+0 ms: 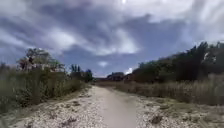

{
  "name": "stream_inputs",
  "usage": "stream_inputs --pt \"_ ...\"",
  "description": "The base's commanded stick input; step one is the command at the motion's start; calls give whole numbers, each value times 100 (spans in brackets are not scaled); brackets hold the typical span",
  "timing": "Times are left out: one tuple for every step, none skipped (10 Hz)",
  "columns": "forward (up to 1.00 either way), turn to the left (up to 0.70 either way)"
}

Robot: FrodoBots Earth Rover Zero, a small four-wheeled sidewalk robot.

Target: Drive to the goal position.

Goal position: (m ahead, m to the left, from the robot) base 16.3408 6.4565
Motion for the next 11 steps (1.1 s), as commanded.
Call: stream_inputs --pt "85 0" --pt "85 0" --pt "85 0" --pt "85 0" --pt "85 0" --pt "85 0" --pt "85 0" --pt "85 0" --pt "85 7" --pt "85 26" --pt "85 34"
